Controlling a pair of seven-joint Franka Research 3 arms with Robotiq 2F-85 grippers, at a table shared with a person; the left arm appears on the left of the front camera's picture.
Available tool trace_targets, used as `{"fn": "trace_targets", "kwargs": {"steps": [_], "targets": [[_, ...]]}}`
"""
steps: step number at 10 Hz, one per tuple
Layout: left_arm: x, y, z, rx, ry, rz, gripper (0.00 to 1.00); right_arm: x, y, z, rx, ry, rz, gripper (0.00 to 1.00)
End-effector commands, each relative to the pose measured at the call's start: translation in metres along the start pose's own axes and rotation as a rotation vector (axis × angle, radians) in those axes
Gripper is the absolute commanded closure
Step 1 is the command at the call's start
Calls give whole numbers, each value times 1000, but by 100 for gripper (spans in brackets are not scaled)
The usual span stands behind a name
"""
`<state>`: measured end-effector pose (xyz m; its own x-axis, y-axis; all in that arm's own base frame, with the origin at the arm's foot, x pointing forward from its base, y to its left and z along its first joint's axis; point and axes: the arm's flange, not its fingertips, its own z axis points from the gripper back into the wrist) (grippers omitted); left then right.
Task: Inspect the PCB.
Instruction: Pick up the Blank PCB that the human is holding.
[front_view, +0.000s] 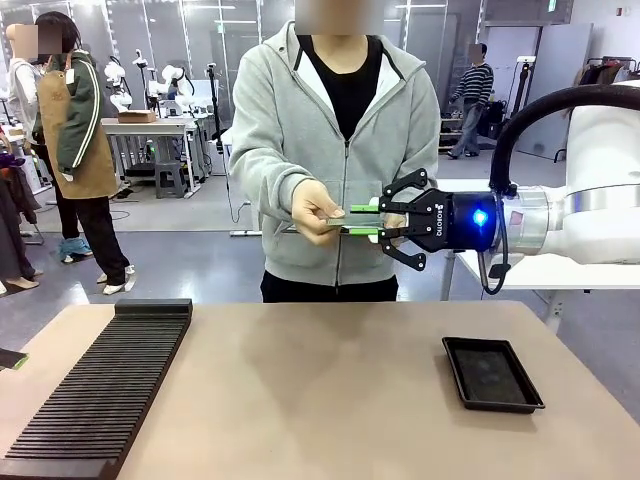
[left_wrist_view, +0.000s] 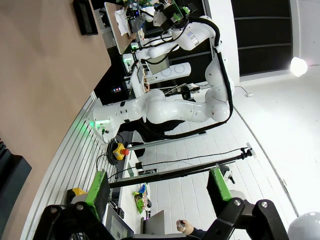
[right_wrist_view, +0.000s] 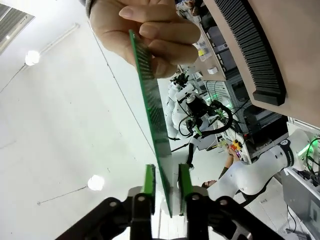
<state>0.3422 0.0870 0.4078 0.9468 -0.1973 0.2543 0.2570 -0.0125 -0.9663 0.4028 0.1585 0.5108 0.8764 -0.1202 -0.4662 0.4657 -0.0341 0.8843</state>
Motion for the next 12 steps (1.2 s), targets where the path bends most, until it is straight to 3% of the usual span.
{"fn": "trace_targets", "kwargs": {"steps": [1, 2, 12], "targets": [[3, -3, 3, 10, 2, 17, 0, -3, 4, -4, 10, 2, -30, 92], [3, -3, 3, 10, 2, 17, 0, -3, 4, -5, 8, 7, -29, 100], [3, -3, 3, 10, 2, 17, 0, -1, 0, -1, 1, 4, -3, 100]]}}
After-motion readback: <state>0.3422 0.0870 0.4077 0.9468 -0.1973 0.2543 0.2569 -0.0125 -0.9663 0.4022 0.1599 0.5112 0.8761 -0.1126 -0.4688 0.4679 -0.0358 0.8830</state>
